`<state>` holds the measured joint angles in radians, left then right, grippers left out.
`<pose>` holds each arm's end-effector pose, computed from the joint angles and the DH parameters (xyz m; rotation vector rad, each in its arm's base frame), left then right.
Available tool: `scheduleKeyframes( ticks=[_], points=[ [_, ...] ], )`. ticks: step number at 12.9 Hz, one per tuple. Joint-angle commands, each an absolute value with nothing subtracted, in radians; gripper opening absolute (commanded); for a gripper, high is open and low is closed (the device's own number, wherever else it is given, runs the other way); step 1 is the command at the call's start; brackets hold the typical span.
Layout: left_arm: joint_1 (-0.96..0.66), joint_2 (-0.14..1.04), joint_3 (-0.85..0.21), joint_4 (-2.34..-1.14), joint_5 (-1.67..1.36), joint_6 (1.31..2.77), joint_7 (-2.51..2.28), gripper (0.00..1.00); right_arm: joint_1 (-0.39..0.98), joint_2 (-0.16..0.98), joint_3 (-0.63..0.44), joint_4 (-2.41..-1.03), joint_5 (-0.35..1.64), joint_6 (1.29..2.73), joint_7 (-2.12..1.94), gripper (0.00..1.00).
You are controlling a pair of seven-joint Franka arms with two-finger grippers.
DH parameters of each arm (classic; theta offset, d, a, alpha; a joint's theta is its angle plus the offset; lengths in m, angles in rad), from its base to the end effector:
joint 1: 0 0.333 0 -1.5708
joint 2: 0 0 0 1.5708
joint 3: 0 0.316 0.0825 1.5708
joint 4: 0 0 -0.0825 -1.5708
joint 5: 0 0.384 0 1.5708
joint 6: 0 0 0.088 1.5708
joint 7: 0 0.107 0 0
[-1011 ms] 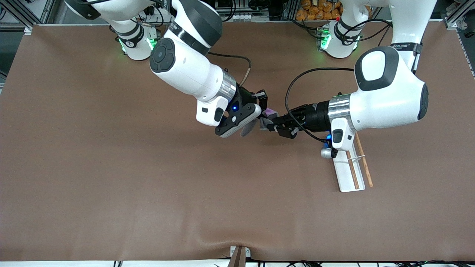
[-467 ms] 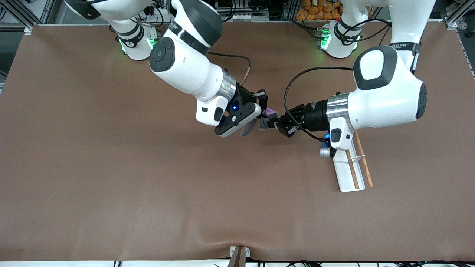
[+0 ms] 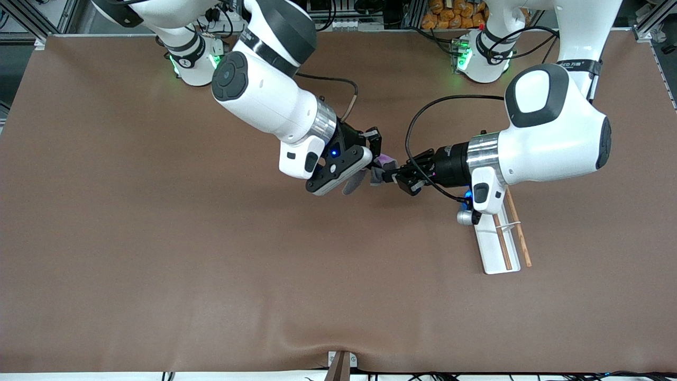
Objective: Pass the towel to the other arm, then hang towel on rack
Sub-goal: 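Open the right gripper and carry the towel with the left gripper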
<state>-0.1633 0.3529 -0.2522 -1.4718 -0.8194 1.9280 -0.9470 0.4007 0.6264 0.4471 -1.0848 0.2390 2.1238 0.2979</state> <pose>0.6138 -0.2977 0.5191 2.1496 0.9241 -0.5812 0.5738 0.4975 0.5398 -2.4598 -0.4131 -0.1827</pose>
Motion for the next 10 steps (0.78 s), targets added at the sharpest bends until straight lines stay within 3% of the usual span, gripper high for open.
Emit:
scheduleKeyframes(
  ticks=[1,5,6,7,10],
  points=[
    [-0.12,0.293,-0.239,-1.47,-0.815,1.898,-0.934,0.0,0.4,0.592,0.442,-1.103,0.244,2.105,0.316,0.0],
    [-0.017,0.239,-0.241,-1.466,-0.79,1.775,-0.825,0.0,0.397,0.591,0.442,-1.108,0.242,2.105,0.314,0.0],
    [0.0,0.233,-0.241,-1.466,-0.79,1.755,-0.806,0.0,0.397,0.591,0.439,-1.108,0.241,2.103,0.314,0.14],
    [0.018,0.229,-0.241,-1.466,-0.79,1.732,-0.781,0.0,0.396,0.591,0.439,-1.109,0.241,2.102,0.313,0.99],
    [0.049,0.227,-0.241,-1.465,-0.79,1.689,-0.741,0.0,0.396,0.578,0.437,-1.112,0.218,2.095,0.313,1.0]
  ],
)
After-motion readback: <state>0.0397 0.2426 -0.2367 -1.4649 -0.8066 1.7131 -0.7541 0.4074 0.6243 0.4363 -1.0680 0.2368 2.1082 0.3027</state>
